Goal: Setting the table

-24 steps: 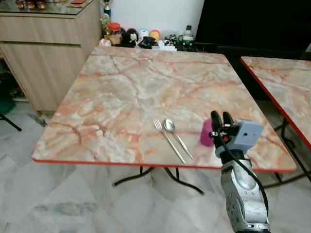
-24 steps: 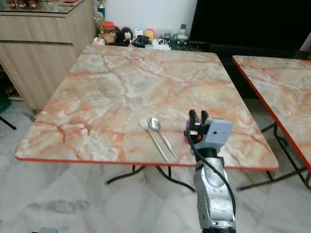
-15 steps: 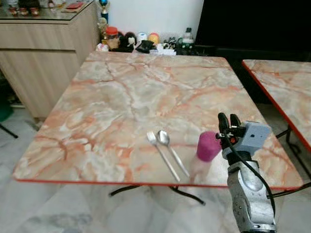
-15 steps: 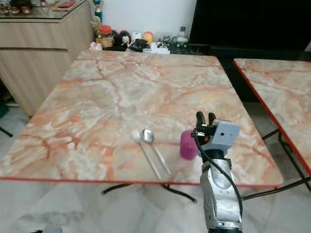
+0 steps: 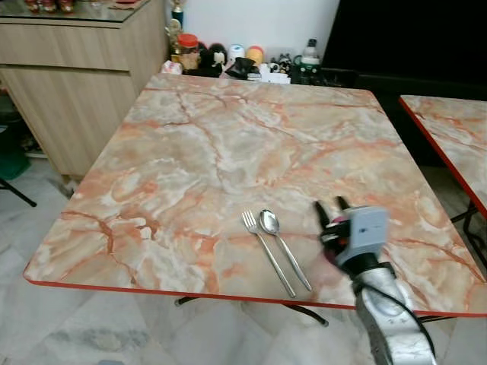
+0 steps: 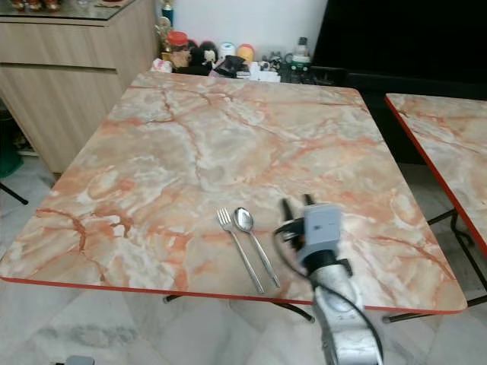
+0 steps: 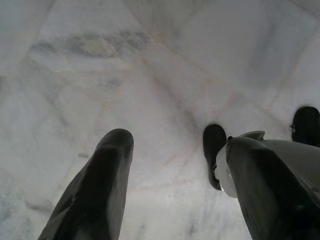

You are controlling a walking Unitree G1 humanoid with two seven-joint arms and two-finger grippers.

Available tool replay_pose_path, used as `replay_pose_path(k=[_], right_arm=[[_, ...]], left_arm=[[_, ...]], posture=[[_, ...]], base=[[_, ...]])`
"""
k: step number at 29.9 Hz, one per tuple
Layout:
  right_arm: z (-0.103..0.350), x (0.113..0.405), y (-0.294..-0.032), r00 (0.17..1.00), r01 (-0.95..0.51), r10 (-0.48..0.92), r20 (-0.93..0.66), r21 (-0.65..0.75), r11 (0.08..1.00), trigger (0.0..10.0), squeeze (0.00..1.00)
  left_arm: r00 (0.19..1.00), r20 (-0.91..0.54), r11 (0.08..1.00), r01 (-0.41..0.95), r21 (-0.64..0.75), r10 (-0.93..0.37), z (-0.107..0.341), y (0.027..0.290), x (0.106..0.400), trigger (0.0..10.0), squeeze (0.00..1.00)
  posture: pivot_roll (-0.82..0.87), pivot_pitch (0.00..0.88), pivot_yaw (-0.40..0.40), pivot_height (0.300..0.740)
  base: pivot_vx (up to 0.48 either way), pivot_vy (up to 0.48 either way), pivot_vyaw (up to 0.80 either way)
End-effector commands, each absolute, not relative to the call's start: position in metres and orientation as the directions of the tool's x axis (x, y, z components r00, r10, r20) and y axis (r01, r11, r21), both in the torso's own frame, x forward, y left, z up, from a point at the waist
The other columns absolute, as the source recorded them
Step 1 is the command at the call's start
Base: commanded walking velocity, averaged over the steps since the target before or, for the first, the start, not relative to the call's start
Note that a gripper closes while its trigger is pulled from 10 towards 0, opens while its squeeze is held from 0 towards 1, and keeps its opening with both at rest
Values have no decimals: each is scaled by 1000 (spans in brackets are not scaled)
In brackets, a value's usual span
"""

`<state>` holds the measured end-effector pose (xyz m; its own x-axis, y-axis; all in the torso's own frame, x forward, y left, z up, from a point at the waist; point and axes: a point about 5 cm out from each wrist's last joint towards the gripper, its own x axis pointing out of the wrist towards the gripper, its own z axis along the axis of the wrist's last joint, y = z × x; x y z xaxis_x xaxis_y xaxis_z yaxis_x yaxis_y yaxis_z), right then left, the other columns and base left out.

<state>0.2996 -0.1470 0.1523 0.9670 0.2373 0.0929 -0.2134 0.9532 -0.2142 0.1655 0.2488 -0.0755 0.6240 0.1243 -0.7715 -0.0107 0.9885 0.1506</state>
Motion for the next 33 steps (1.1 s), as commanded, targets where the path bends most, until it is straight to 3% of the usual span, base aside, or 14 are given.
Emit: replay_pose_path(k=[1,2,9,16,24,33], right_arm=[[160,298,-159,971,-181,216,98,-282,942,10000,275],[168,298,-160,965,-197,240,106,-309,930,10000,0],[177,302,-160,961,-231,270,64,-357,905,10000,0],[203,306,-156,946,-296,322,33,-310,903,10000,0],[207,297,-150,880,-470,467,-90,-317,824,10000,0],[192,284,-152,814,-580,510,-277,-333,744,10000,0]], left_arm=[[605,-786,989,-11,148,125,-78,248,160,10000,0],[605,-786,989,-9,148,124,-78,248,160,10000,0],[605,-787,989,-8,147,122,-78,248,160,10000,0],[606,-787,989,-6,146,119,-78,248,161,10000,0],[606,-788,990,0,139,111,-78,247,162,10000,0],[603,-791,991,5,134,104,-79,245,161,10000,0]], posture=[[-2,130,-31,740],[-4,130,-30,740],[-2,130,-28,740],[-12,133,-23,740],[-20,128,-23,740],[-21,121,-25,740]], base=[[0,0,0],[0,0,0],[0,0,0],[0,0,0],[0,0,0],[0,0,0]])
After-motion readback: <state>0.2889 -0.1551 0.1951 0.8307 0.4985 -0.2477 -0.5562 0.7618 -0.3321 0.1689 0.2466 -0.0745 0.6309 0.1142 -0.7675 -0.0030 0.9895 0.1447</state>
